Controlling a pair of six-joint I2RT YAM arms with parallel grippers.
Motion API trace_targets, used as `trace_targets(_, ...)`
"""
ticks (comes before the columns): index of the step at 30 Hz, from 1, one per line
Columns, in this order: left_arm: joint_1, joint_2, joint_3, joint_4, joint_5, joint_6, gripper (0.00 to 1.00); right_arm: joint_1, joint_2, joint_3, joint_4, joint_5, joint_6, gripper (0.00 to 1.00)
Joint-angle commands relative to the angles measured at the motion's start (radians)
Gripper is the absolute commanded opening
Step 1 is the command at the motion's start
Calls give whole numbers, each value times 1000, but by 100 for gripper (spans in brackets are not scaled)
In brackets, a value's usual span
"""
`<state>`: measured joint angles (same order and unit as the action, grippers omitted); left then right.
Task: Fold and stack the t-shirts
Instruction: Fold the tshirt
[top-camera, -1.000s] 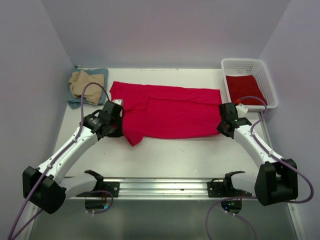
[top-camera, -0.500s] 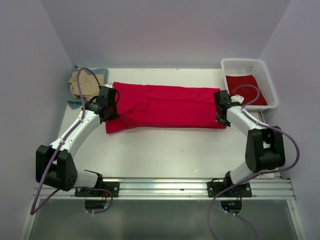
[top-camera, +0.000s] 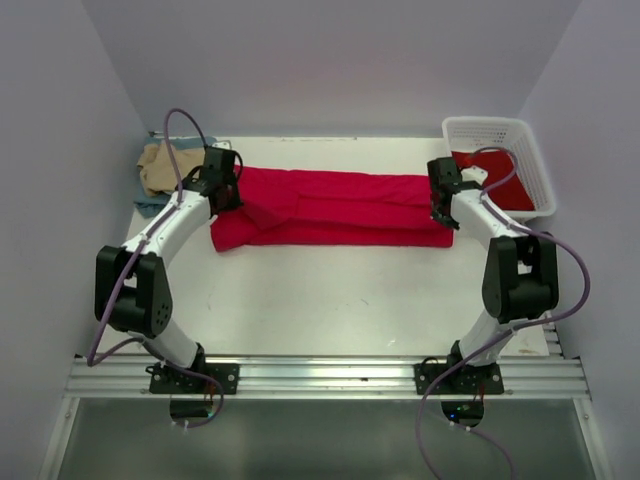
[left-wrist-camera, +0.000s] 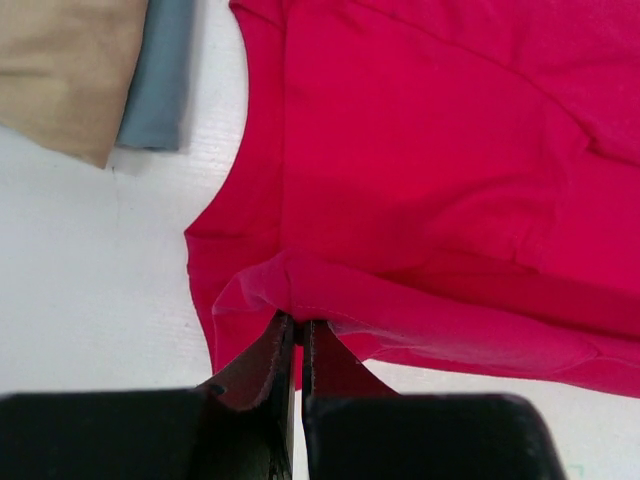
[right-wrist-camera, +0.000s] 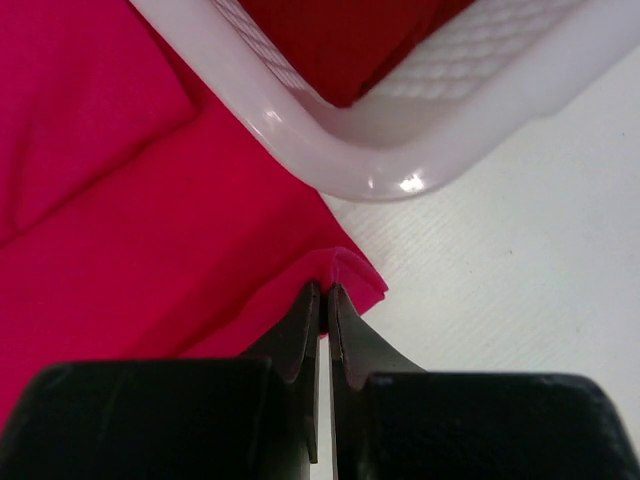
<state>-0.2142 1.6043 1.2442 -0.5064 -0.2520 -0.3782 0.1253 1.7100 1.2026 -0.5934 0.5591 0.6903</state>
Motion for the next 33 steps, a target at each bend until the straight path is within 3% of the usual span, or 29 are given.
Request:
trace_targets(1, 24, 46, 67, 72, 5, 32, 0, -9, 17, 99, -6, 53, -14, 0)
trace_targets(16, 81, 281, 291, 81, 45, 67, 0, -36, 292, 369, -32, 10, -54, 0)
trace_targets(29, 113, 465, 445, 129, 79, 65, 0, -42, 421, 486, -11, -7, -66, 0)
trace_targets(30, 111, 471, 445, 155, 80, 62, 5, -44, 425, 494, -8, -10, -66, 1)
trace_targets(31, 114, 479, 443, 170, 77, 50, 38, -44, 425, 495, 4, -14, -69, 14)
trace_targets(33, 114, 482, 434, 224, 31, 16, 78, -42, 406, 477, 30, -44, -69, 30)
